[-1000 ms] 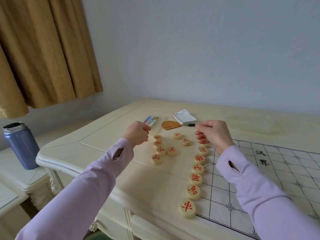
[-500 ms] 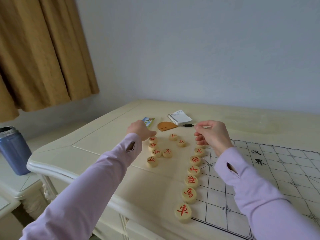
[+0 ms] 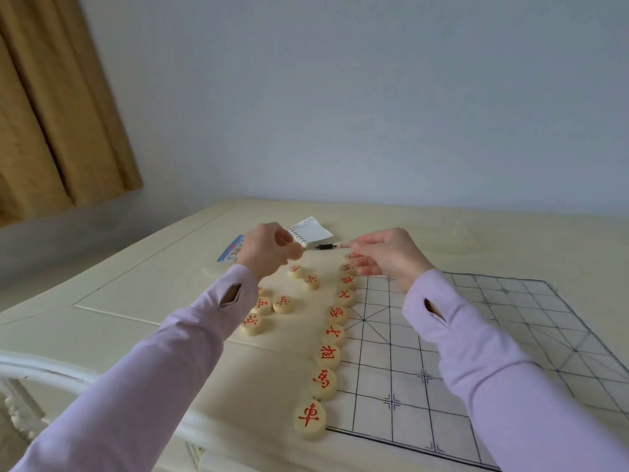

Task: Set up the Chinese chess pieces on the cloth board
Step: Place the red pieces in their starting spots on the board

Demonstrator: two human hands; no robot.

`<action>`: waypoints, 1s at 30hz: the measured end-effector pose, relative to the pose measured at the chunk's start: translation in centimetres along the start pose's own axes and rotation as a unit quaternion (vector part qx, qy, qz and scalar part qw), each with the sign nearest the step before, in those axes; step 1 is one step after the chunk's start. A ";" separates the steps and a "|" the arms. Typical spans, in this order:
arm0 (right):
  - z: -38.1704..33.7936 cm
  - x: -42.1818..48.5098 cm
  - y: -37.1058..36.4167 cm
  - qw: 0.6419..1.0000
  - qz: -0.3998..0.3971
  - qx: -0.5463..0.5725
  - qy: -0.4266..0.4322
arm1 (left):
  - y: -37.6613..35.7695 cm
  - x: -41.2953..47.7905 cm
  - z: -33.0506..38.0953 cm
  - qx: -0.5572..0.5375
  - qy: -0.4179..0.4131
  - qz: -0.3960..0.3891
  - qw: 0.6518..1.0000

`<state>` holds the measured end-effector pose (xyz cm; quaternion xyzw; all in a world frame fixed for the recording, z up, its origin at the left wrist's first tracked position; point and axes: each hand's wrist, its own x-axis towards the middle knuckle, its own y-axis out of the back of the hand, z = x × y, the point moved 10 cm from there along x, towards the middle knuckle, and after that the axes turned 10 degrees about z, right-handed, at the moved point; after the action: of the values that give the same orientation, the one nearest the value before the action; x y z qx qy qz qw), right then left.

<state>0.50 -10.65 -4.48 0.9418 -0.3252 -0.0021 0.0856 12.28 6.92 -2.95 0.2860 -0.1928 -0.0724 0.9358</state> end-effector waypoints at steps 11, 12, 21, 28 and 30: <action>-0.9 -0.1 3.8 0.998 -0.031 0.033 -0.037 | -6.4 -3.1 8.8 -0.184 -0.062 -0.140 0.971; -0.8 0.0 4.1 0.998 -0.029 0.039 -0.038 | -6.8 -3.1 8.9 -0.180 -0.064 -0.146 0.971; 1.2 2.9 7.4 0.996 0.063 -0.029 -0.060 | -5.5 -1.3 7.7 -0.168 -0.032 -0.016 0.985; 4.9 5.5 7.3 0.975 0.090 -0.182 -0.084 | -5.9 -0.6 6.3 -0.146 -0.025 -0.006 0.989; 5.2 5.7 7.3 0.969 0.101 -0.210 -0.088 | -5.9 -0.5 6.0 -0.142 -0.023 -0.004 0.990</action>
<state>0.23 -20.61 -8.18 0.8614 -0.4169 -0.1441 0.2520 9.26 -0.89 -1.89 0.1494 -0.2012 -0.1100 0.9618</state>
